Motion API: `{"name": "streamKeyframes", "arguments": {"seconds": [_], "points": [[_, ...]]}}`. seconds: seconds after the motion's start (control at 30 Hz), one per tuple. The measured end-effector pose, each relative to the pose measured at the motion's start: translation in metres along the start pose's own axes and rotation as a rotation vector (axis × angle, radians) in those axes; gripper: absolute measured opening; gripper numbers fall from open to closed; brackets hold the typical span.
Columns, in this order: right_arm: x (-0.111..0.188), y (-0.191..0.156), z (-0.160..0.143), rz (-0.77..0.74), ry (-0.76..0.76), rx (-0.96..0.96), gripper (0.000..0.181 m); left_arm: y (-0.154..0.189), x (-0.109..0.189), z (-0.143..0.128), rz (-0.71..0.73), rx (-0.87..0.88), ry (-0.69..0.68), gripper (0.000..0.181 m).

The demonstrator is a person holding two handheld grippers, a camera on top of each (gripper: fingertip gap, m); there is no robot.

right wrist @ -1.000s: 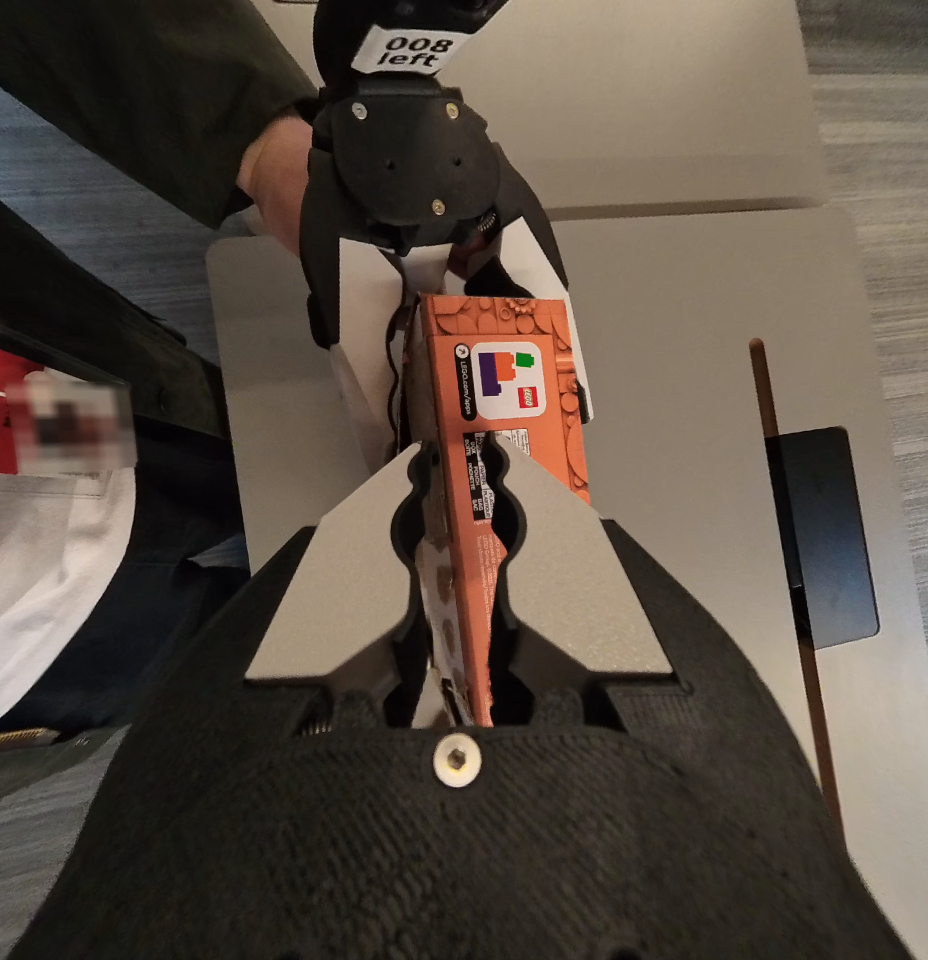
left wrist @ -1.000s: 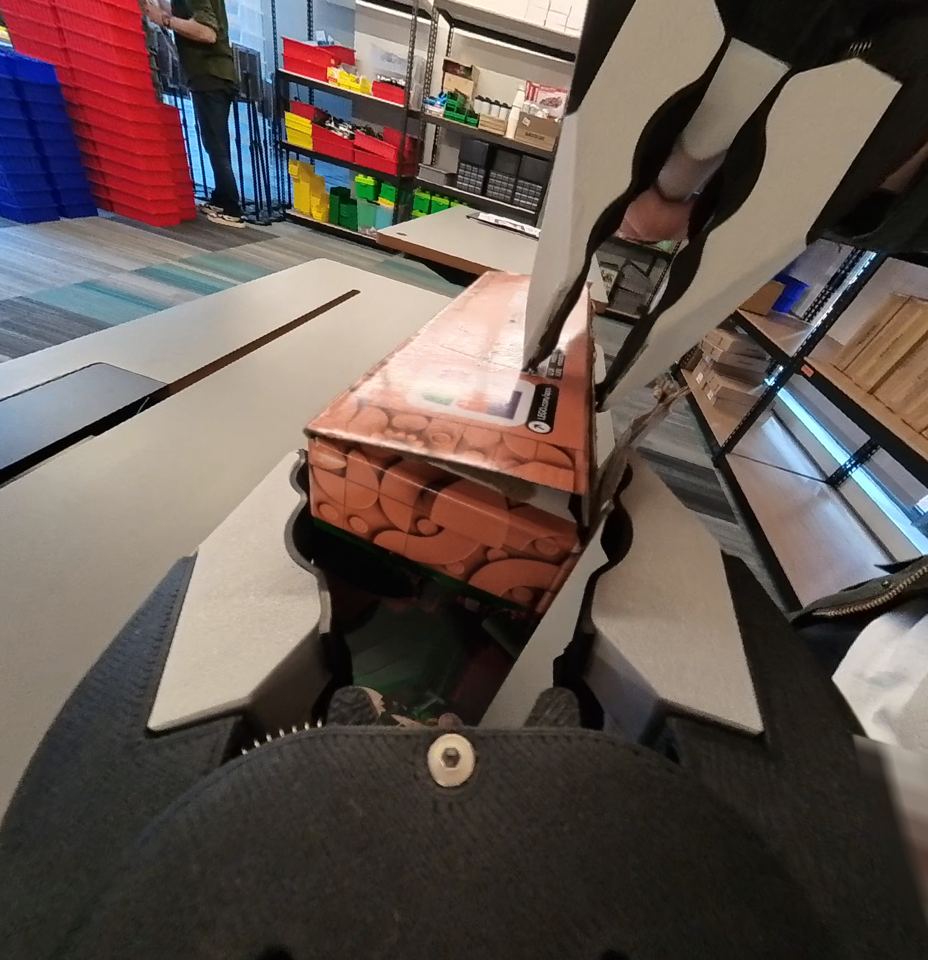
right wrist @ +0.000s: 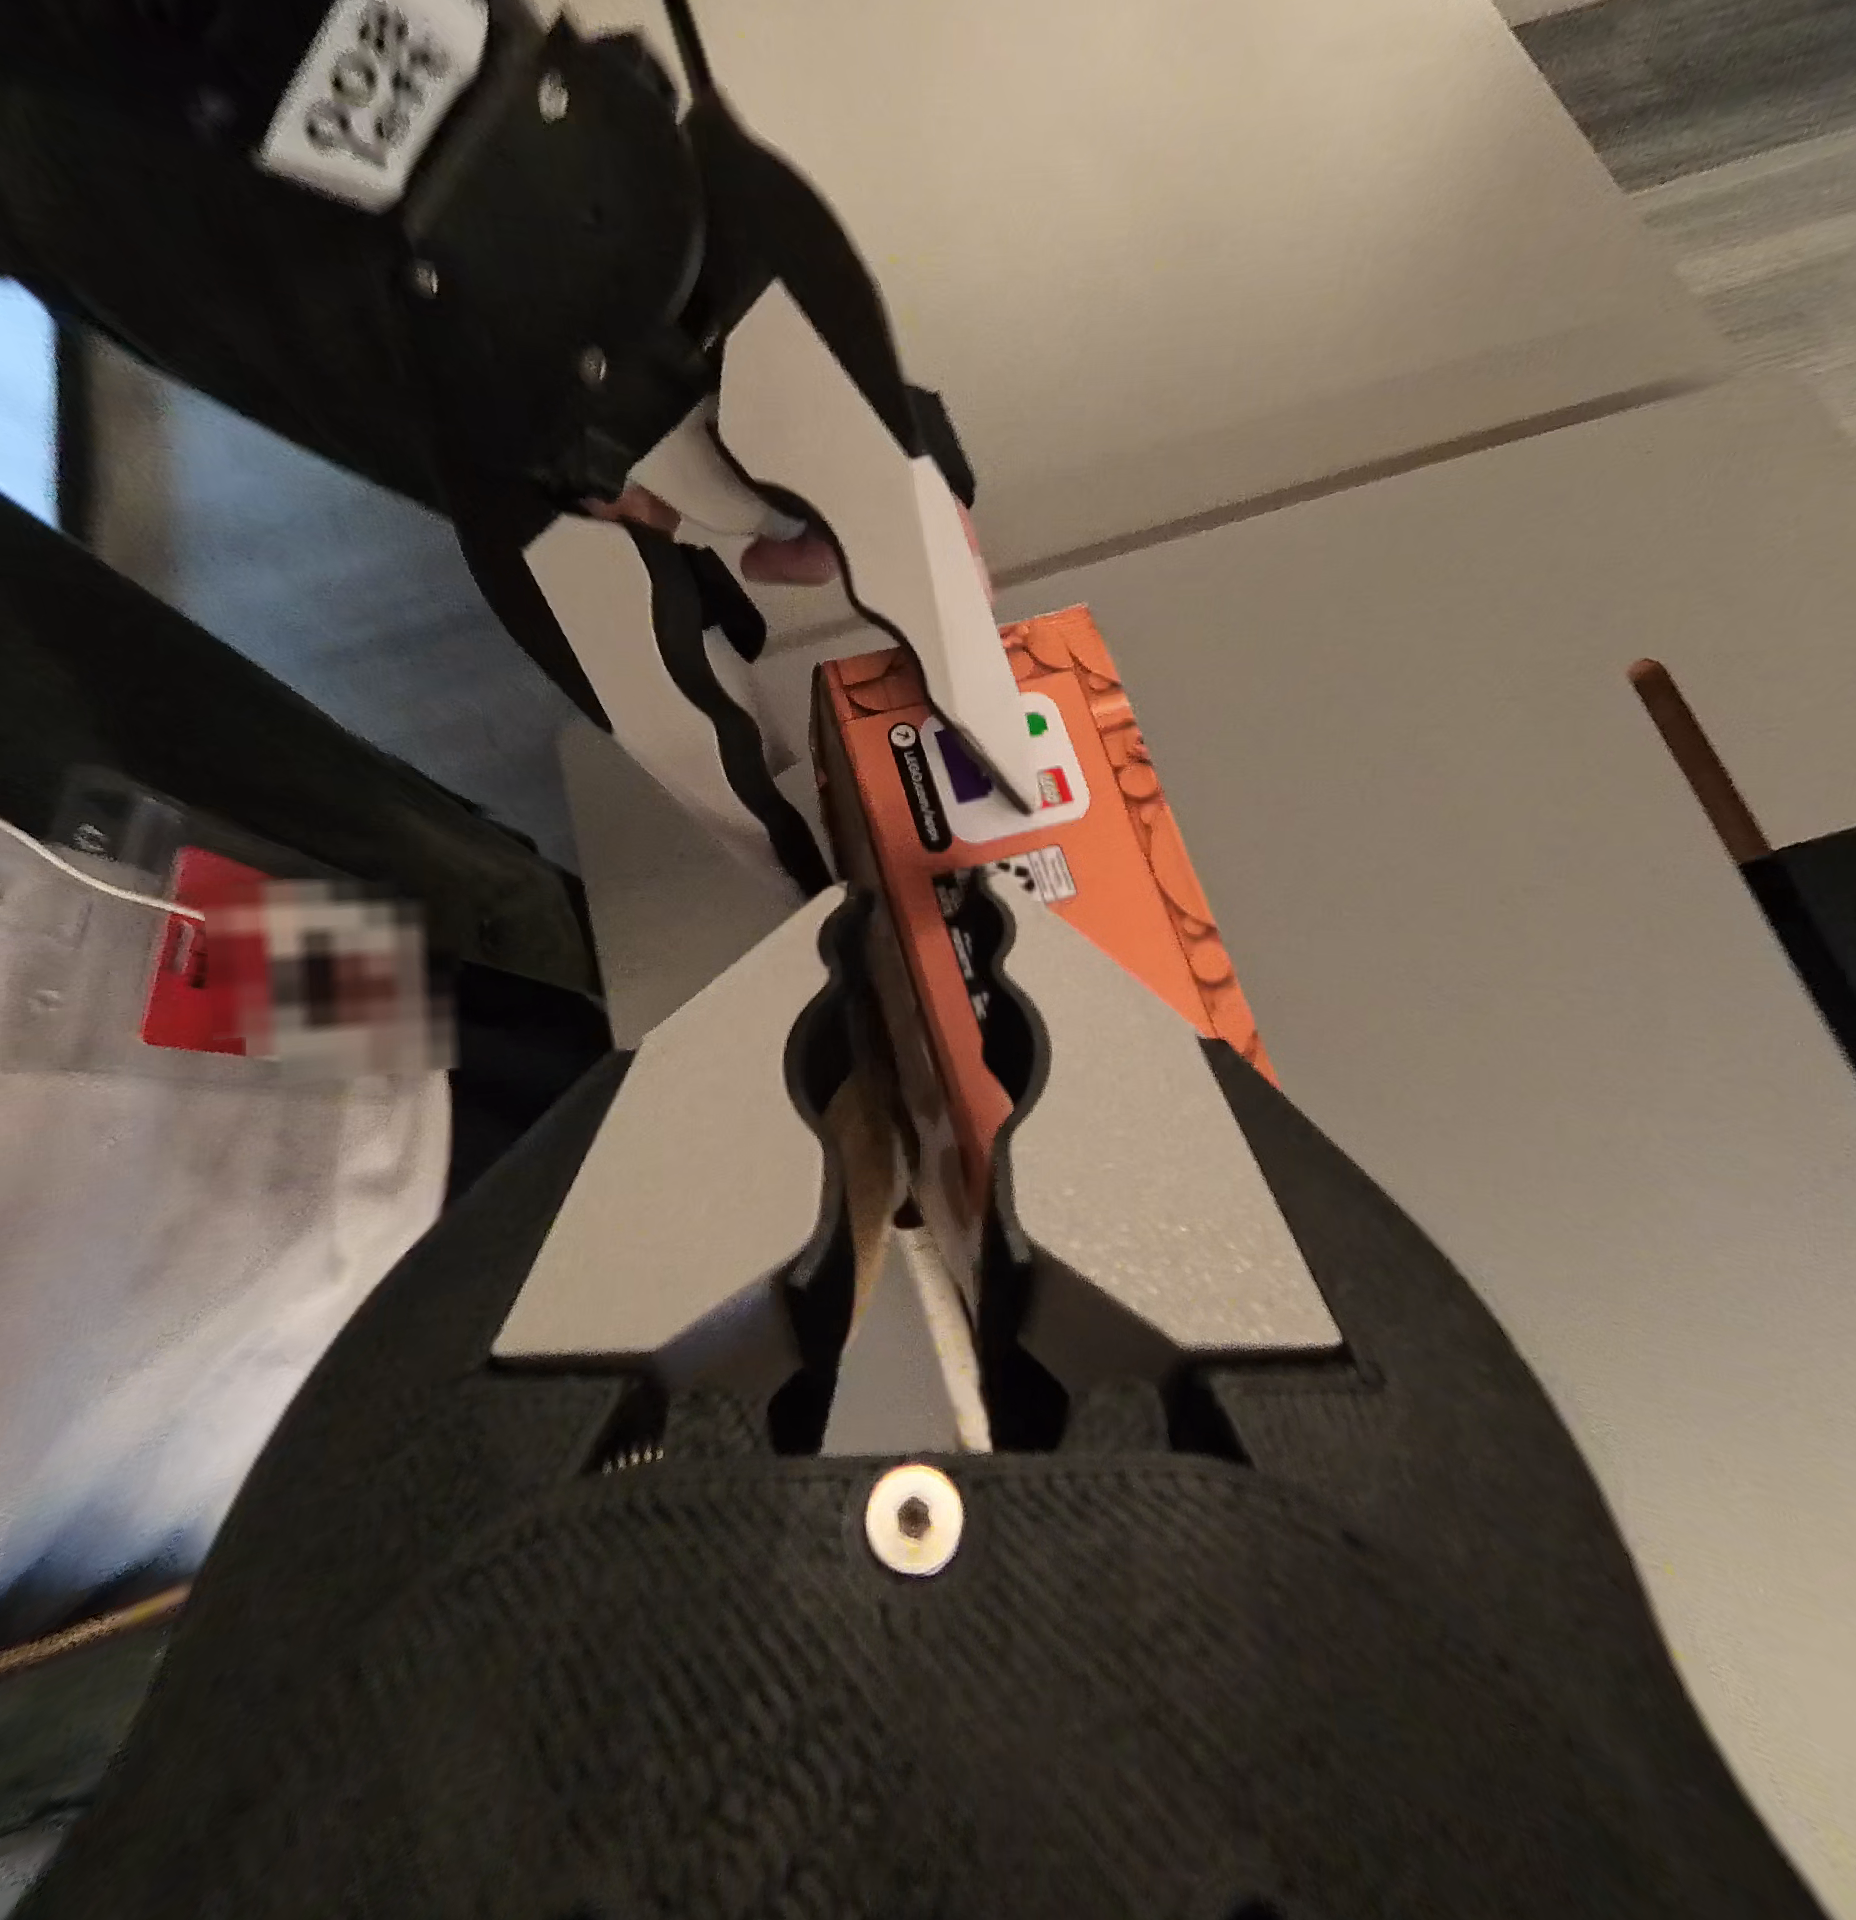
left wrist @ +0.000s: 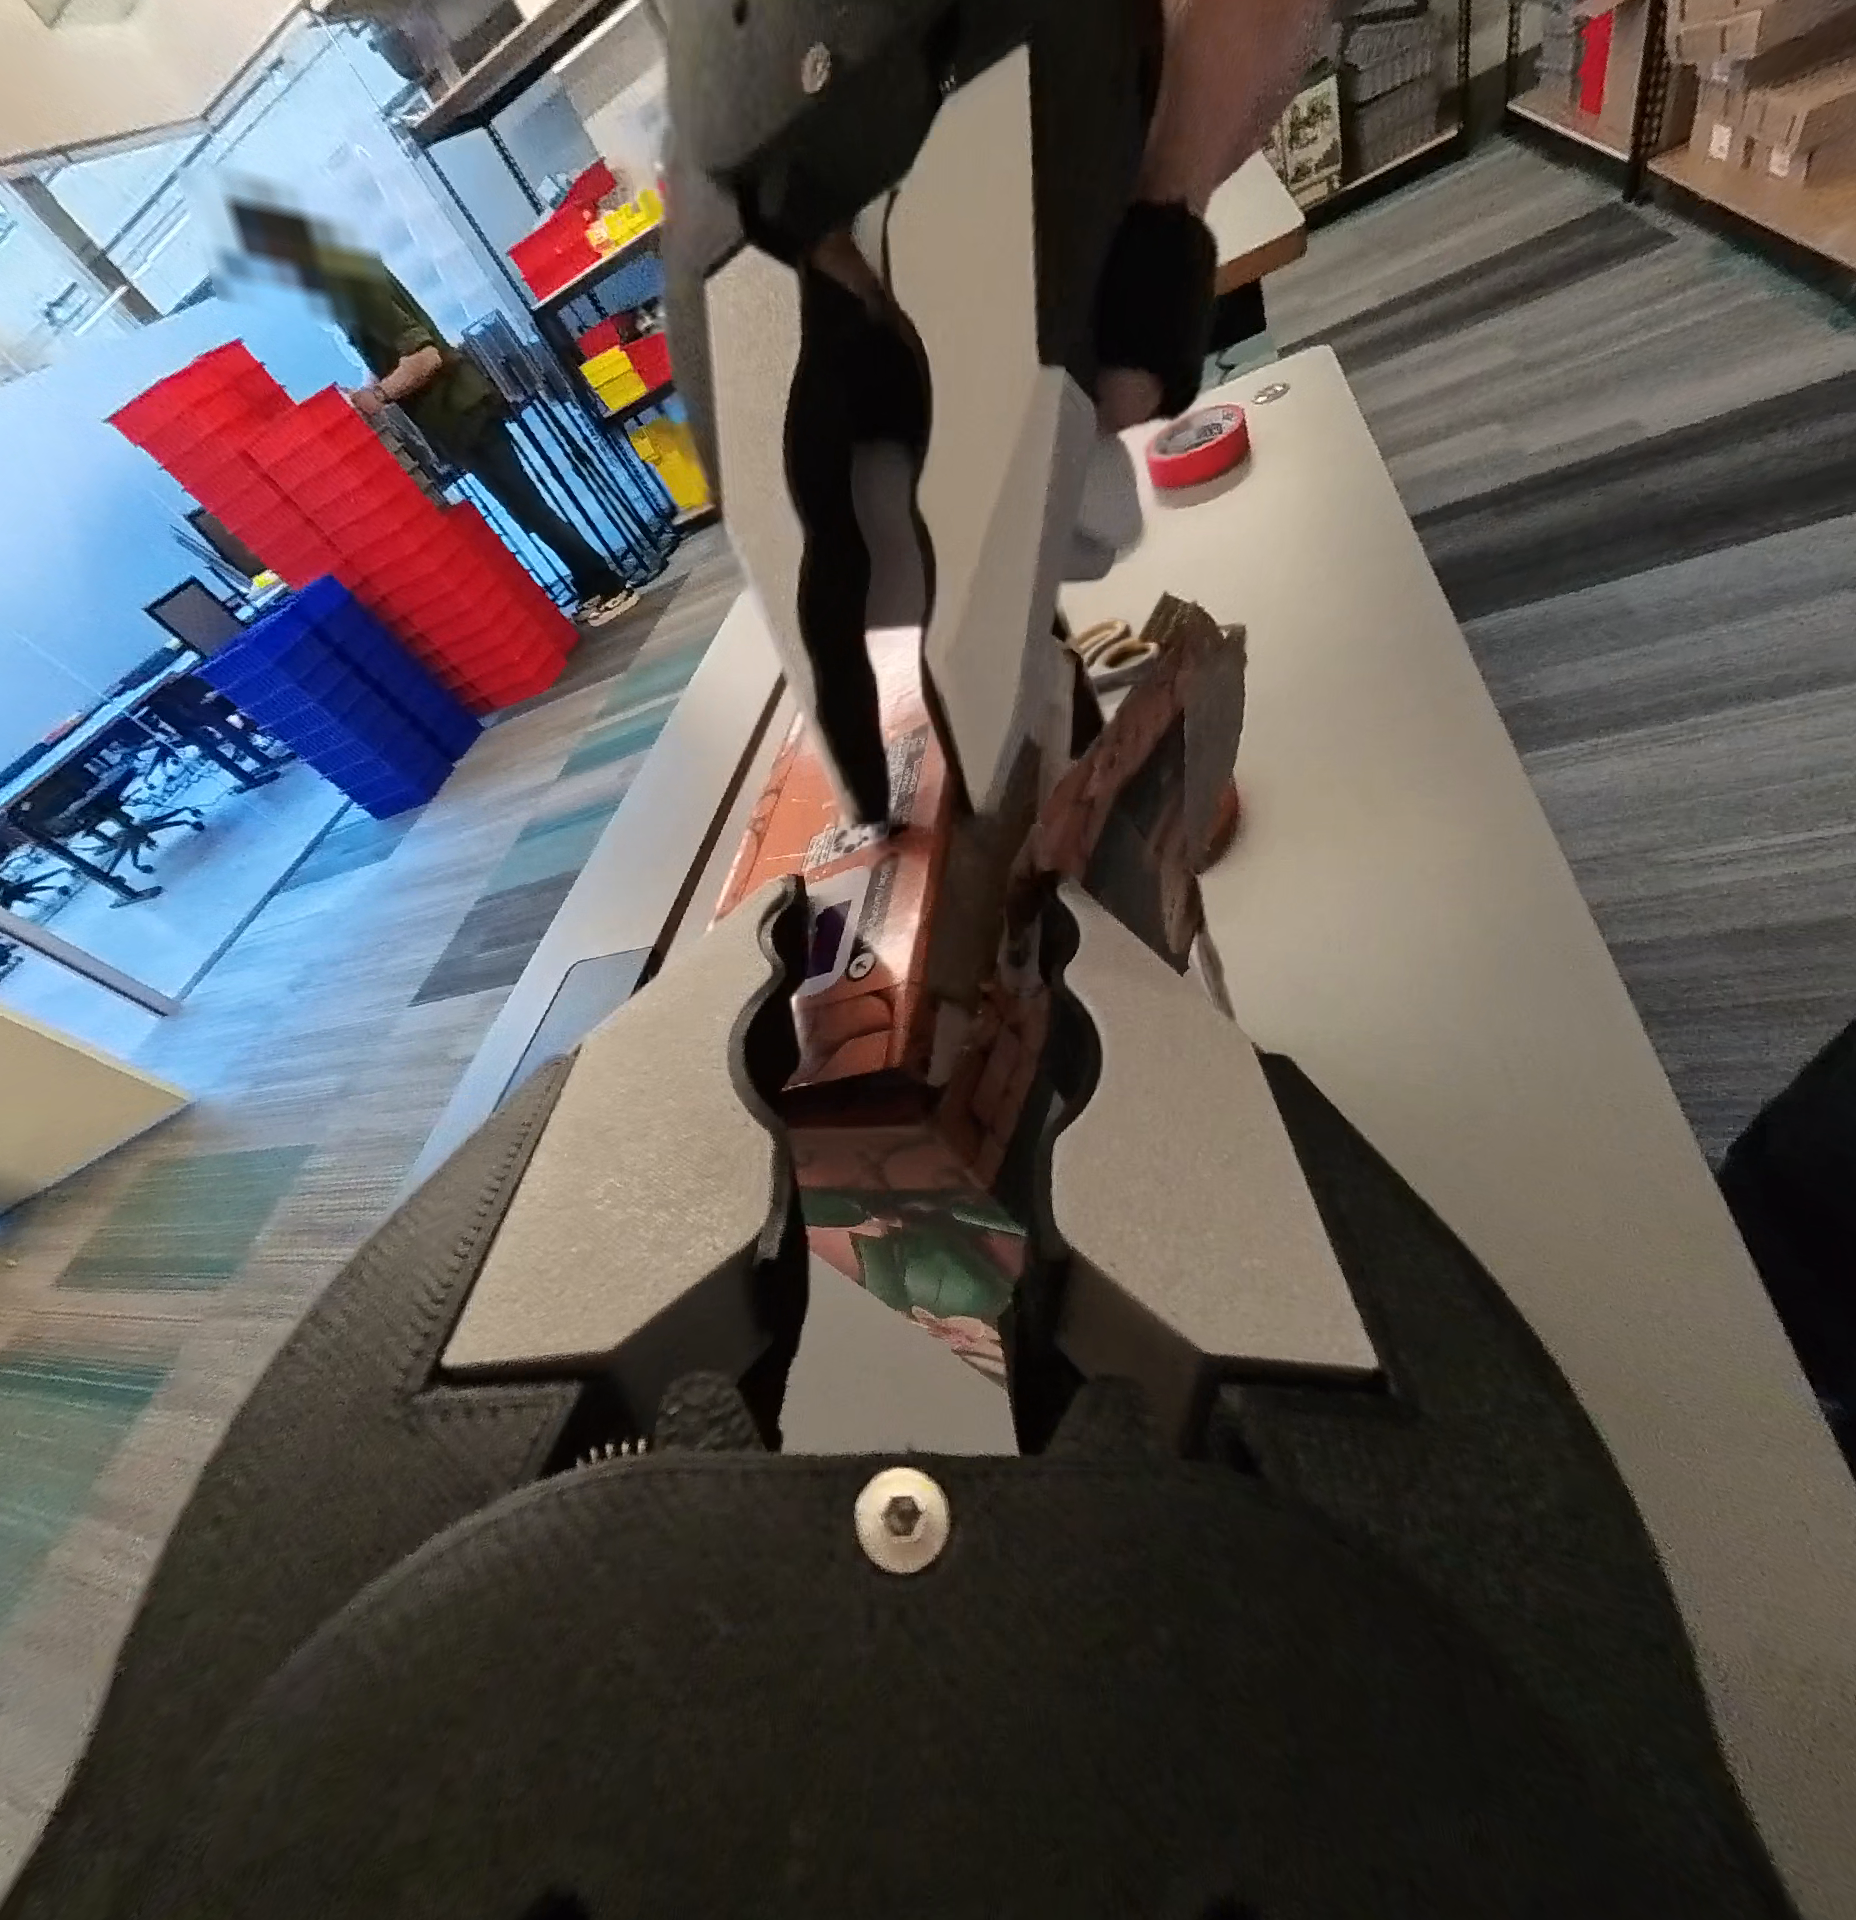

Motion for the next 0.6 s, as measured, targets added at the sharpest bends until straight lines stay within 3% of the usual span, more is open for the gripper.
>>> {"name": "streamKeyframes", "arguments": {"seconds": [0.1,0.2,0.27,0.37,0.43,0.6], "points": [[0.032,0.016,-0.005,-0.045,0.179,-0.14,0.009,-0.002,0.0,-0.001,0.008,0.005,-0.004,0.042],[0.094,0.039,-0.024,-0.285,0.424,-0.218,0.012,-0.002,0.0,-0.001,0.004,0.018,-0.006,0.042],[0.114,0.041,-0.053,-0.364,0.414,-0.19,0.018,-0.001,0.0,0.0,0.006,0.013,-0.01,0.041],[0.102,0.027,-0.09,-0.29,0.229,-0.098,0.031,-0.001,0.0,0.0,-0.001,0.023,-0.01,0.041],[0.09,0.021,-0.096,-0.259,0.161,-0.01,0.033,-0.002,0.0,0.0,-0.009,0.036,-0.019,0.041],[0.093,0.03,-0.083,-0.137,0.342,-0.087,0.029,0.001,0.001,0.001,-0.026,0.036,-0.01,0.041]]}}
Point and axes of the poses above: each gripper's, where its closed fingertips meet, x back along the fingers, z out of its top, y = z × x across the jaws, the point moved 5 cm from there along x, back along the fingers, and after that the axes turned 7 degrees about x, right-handed, at the moved point
